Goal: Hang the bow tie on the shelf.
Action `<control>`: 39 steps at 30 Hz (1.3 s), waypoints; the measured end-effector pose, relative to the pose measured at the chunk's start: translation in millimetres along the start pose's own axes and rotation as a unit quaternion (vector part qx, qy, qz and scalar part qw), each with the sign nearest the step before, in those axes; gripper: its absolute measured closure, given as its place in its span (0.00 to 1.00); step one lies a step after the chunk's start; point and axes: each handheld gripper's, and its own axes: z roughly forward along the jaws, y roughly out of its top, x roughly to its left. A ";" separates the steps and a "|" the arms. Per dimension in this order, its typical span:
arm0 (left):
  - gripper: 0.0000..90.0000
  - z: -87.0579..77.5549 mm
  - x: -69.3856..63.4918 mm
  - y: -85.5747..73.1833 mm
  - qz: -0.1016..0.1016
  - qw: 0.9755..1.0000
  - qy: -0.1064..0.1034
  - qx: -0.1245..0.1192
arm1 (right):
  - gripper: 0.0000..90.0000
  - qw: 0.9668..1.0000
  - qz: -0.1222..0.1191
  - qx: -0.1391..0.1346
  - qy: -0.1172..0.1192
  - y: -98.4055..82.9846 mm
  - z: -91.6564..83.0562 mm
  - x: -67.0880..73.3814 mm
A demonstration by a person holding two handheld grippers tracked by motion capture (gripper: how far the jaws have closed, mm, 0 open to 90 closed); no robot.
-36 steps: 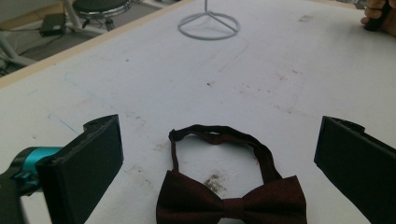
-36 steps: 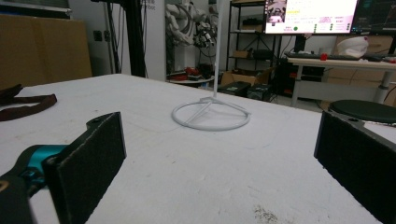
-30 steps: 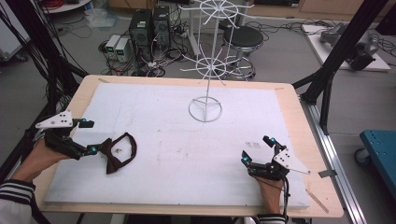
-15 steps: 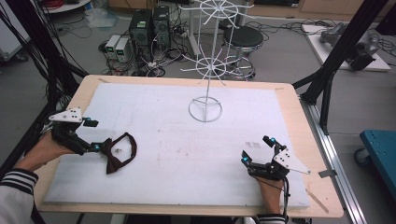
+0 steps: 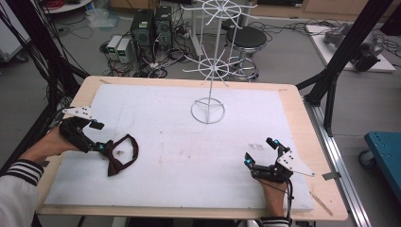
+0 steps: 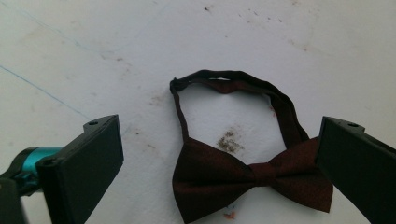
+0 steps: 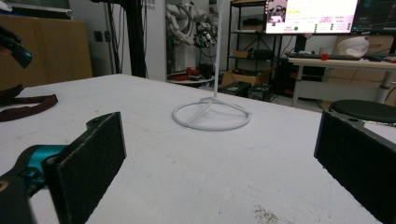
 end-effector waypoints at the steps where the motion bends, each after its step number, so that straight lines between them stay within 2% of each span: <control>1: 0.02 1.5 0.7 0.2 0.001 1.000 -0.005 0.010 | 0.02 1.000 -0.001 -0.001 0.000 -0.1 0.2 0.0; 2: 0.02 3.1 1.6 0.5 0.005 1.000 -0.003 0.019 | 0.02 1.000 -0.002 -0.001 0.000 0.0 0.2 0.0; 5: 0.02 7.5 5.0 0.1 0.003 1.000 -0.003 0.021 | 0.02 1.000 -0.002 0.000 0.000 0.0 0.1 0.1; 9: 0.02 12.9 8.0 -0.4 0.007 0.999 -0.003 0.038 | 0.02 1.000 -0.002 0.000 -0.001 0.0 0.2 0.3; 14: 0.03 17.7 13.9 -1.9 -0.011 0.999 -0.007 0.044 | 0.02 1.000 -0.002 0.000 -0.001 0.0 0.2 0.3; 17: 0.03 19.2 15.0 -2.2 -0.013 0.999 -0.008 0.050 | 0.02 1.000 -0.002 0.000 0.000 0.0 0.2 0.2; 19: 0.03 21.4 15.1 -2.3 -0.021 0.998 -0.003 0.051 | 0.02 1.000 -0.002 0.000 0.000 0.0 0.1 0.2; 21: 0.04 23.4 15.9 -2.4 -0.027 0.998 -0.001 0.059 | 0.02 1.000 -0.002 0.000 0.000 0.0 0.1 0.1; 23: 0.11 24.8 16.3 -2.7 -0.032 0.997 -0.010 0.066 | 0.02 1.000 -0.003 0.000 0.000 0.0 0.2 0.1; 24: 0.11 25.6 16.4 -2.7 -0.031 0.997 -0.010 0.069 | 0.02 1.000 -0.002 0.000 0.000 0.0 0.1 0.2; 29: 0.11 30.0 16.3 -2.5 -0.047 0.995 0.000 0.087 | 0.02 1.000 -0.002 0.000 0.000 0.0 0.1 0.1; 31: 0.15 30.5 16.5 -2.8 -0.052 0.994 0.000 0.092 | 0.02 1.000 -0.002 0.000 0.000 0.0 0.1 0.0; 36: 0.19 31.6 15.3 -2.8 -0.069 0.993 -0.012 0.096 | 0.02 1.000 -0.001 -0.001 0.000 -0.1 0.2 0.0; 38: 0.20 33.3 15.0 -2.1 -0.083 0.991 -0.023 0.102 | 0.02 1.000 -0.001 -0.001 0.000 -0.1 0.2 0.0; 39: 0.20 33.3 15.0 -2.1 -0.083 0.991 -0.023 0.102 | 0.02 1.000 -0.001 -0.001 0.000 -0.1 0.2 0.0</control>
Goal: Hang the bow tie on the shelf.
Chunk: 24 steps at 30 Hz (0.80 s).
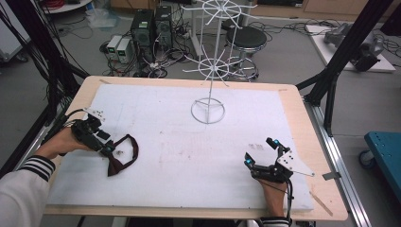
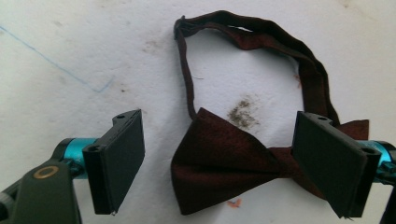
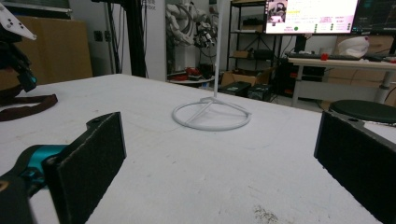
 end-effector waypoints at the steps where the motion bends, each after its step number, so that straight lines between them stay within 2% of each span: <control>1: 0.20 0.8 0.0 0.3 -0.004 1.000 -0.003 0.001 | 0.02 1.000 0.000 0.000 0.000 0.1 -0.1 -0.1; 4: 0.21 2.9 0.6 0.9 -0.011 1.000 -0.008 0.009 | 0.02 1.000 0.000 0.000 0.000 0.0 0.0 0.0; 5: 0.28 3.2 1.3 0.9 -0.012 1.000 -0.012 0.010 | 0.02 1.000 0.000 0.000 0.000 0.0 0.0 0.0; 6: 0.28 3.2 1.5 0.9 -0.013 1.000 -0.013 0.012 | 0.02 1.000 0.000 0.000 0.000 0.0 0.0 0.0; 7: 0.34 3.3 1.5 0.8 -0.013 1.000 -0.014 0.011 | 0.02 1.000 0.000 0.000 0.000 0.0 0.0 -0.1; 8: 0.34 3.5 1.6 0.6 -0.014 1.000 -0.015 0.009 | 0.02 1.000 0.000 0.000 0.000 0.0 0.0 -0.1; 10: 0.44 3.4 2.3 0.9 -0.014 1.000 -0.014 0.015 | 0.02 1.000 0.000 0.000 0.000 0.0 0.0 0.0; 11: 0.45 4.3 2.2 0.6 -0.016 1.000 -0.013 0.014 | 0.02 1.000 0.000 0.000 0.000 0.1 -0.1 -0.1; 14: 0.54 4.5 1.9 0.8 -0.015 1.000 -0.012 0.019 | 0.02 1.000 0.000 0.000 0.000 0.1 -0.1 -0.1; 15: 0.60 5.0 1.3 0.7 -0.013 1.000 -0.016 0.020 | 0.02 1.000 0.000 0.000 0.000 0.0 0.0 -0.2; 16: 0.60 5.1 0.9 0.9 -0.012 1.000 -0.014 0.021 | 0.02 1.000 0.000 0.000 0.000 0.0 0.0 -0.2; 17: 0.67 5.9 0.2 1.0 -0.012 1.000 -0.015 0.023 | 0.02 1.000 0.000 0.000 0.000 0.0 -0.1 -0.2; 18: 0.67 6.2 -0.1 1.1 -0.006 0.999 -0.015 0.027 | 0.02 1.000 0.000 0.000 0.000 0.0 -0.1 -0.2; 19: 0.71 7.0 -1.7 0.9 -0.007 1.000 -0.014 0.026 | 0.02 1.000 0.000 0.000 0.000 0.0 0.0 -0.2; 20: 0.76 6.9 -2.0 0.9 0.002 0.999 -0.011 0.032 | 0.02 1.000 0.000 0.000 0.000 0.0 0.0 -0.1; 21: 0.82 7.8 -3.7 0.6 -0.001 1.000 -0.010 0.029 | 0.02 1.000 0.000 0.000 0.000 0.0 -0.1 -0.2; 22: 0.85 7.1 -3.4 0.9 0.004 0.999 -0.007 0.036 | 0.02 1.000 0.000 0.000 0.000 0.0 -0.1 -0.3; 24: 0.89 7.1 -4.6 0.8 0.005 0.999 -0.005 0.034 | 0.02 1.000 0.001 0.000 0.000 0.0 -0.2 -0.2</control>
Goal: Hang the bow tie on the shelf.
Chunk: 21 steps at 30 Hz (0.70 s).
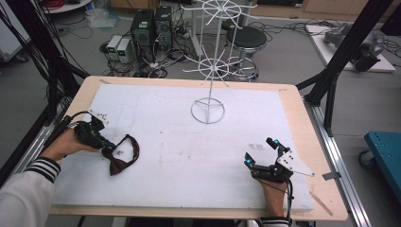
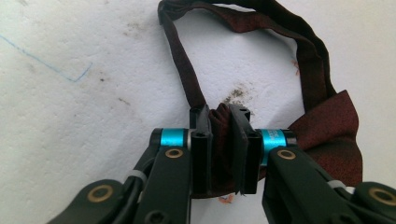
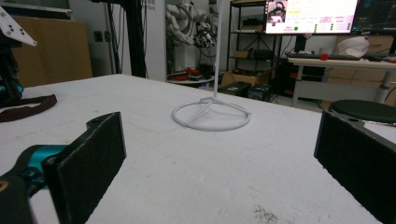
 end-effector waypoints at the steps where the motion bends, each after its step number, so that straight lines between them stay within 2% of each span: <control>1: 0.89 -0.3 -1.2 0.1 0.000 1.000 0.003 -0.003 | 0.02 1.000 0.001 0.000 0.000 0.0 0.0 0.1; 4: 0.90 -2.7 -2.4 0.7 0.005 1.000 0.007 -0.010 | 0.02 1.000 -0.001 0.000 0.001 0.0 0.1 0.0; 6: 0.90 -4.2 -3.8 0.6 0.000 1.000 0.007 -0.021 | 0.02 1.000 0.001 0.000 0.000 0.0 0.0 0.1; 7: 0.90 -5.7 -3.7 0.8 0.004 1.000 0.013 -0.021 | 0.02 1.000 0.000 0.000 0.001 0.0 0.1 0.0; 8: 0.90 -6.7 -4.8 0.9 0.000 0.999 0.018 -0.029 | 0.02 1.000 0.000 0.000 0.001 0.0 0.1 0.0; 9: 0.90 -7.7 -5.4 0.7 -0.001 0.999 0.011 -0.034 | 0.02 1.000 0.000 0.000 0.000 0.0 0.0 0.1; 11: 0.90 -10.9 -7.1 1.3 0.004 0.999 0.020 -0.041 | 0.02 1.000 0.001 0.000 0.000 0.0 0.0 0.1; 12: 0.90 -12.4 -7.6 1.3 0.007 0.999 0.017 -0.043 | 0.02 1.000 0.000 0.000 0.000 0.0 0.0 0.0; 14: 0.90 -14.9 -9.9 1.6 0.010 0.998 0.030 -0.053 | 0.02 1.000 0.001 0.000 0.000 0.0 0.0 0.0; 15: 0.90 -15.5 -10.7 1.6 0.009 0.998 0.028 -0.058 | 0.02 1.000 0.000 0.000 0.001 0.1 0.1 0.0; 18: 0.90 -19.4 -13.6 2.4 0.011 0.996 0.039 -0.074 | 0.02 1.000 -0.003 -0.002 -0.001 0.1 0.2 -0.4; 19: 0.90 -22.2 -14.2 2.7 0.016 0.996 0.047 -0.079 | 0.02 1.000 0.000 -0.001 -0.001 0.1 -0.1 -0.2; 21: 0.90 -26.5 -15.4 2.9 0.016 0.995 0.039 -0.090 | 0.02 1.000 0.002 -0.002 -0.001 0.2 0.1 -0.1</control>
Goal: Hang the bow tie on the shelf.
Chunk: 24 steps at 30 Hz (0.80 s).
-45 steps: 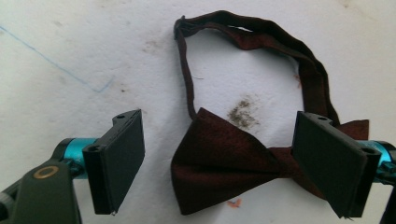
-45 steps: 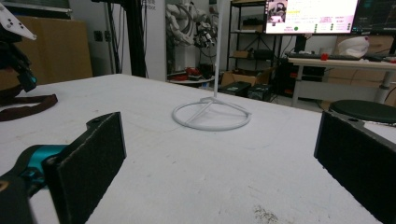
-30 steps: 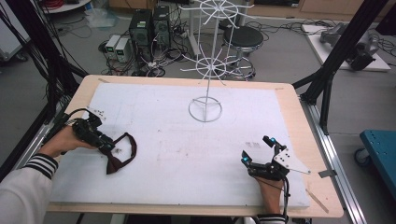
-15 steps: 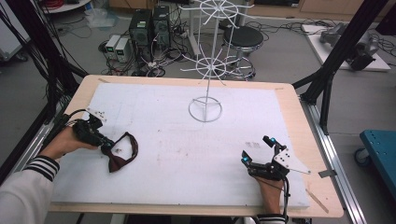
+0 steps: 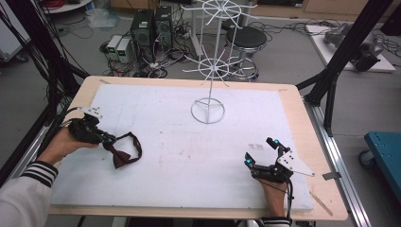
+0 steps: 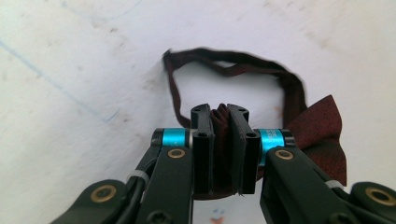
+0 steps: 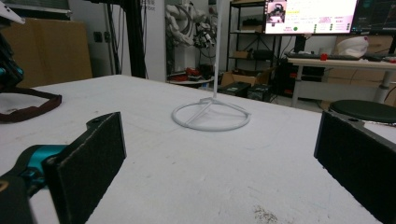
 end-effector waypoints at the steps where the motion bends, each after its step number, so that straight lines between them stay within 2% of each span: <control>1: 0.90 -1.9 -1.4 0.5 -0.006 1.000 0.007 -0.007 | 0.02 1.000 0.001 0.000 0.000 0.0 -0.1 -0.1; 5: 0.90 -9.9 -3.8 1.3 -0.008 1.000 0.004 -0.030 | 0.02 1.000 0.007 -0.001 0.002 0.3 -0.5 -1.9; 6: 0.90 -11.6 -4.9 1.5 -0.009 0.999 0.012 -0.037 | 0.02 1.000 0.006 0.000 0.002 0.4 -0.4 -2.3; 10: 0.89 -16.8 -8.1 3.1 -0.005 0.998 0.018 -0.054 | 0.02 1.000 0.010 0.003 -0.005 0.8 -2.3 -4.1; 14: 0.89 -20.3 -13.9 6.3 -0.003 0.996 0.030 -0.089 | 0.02 1.000 0.018 0.004 -0.006 1.3 -4.0 -6.1; 16: 0.89 -20.5 -17.6 8.2 -0.001 0.995 0.026 -0.097 | 0.02 1.000 0.018 0.006 -0.005 2.5 -4.3 -5.7; 18: 0.89 -21.1 -21.6 10.9 0.004 0.994 0.033 -0.105 | 0.02 1.000 0.014 0.004 0.000 4.7 -4.3 -5.5; 21: 0.89 -21.2 -26.6 15.1 0.005 0.992 0.033 -0.123 | 0.02 1.000 0.020 0.001 0.016 14.8 -3.8 -4.3; 24: 0.89 -19.7 -33.1 20.2 0.009 0.989 0.033 -0.141 | 0.02 1.000 0.014 0.000 0.027 22.4 -2.6 -2.3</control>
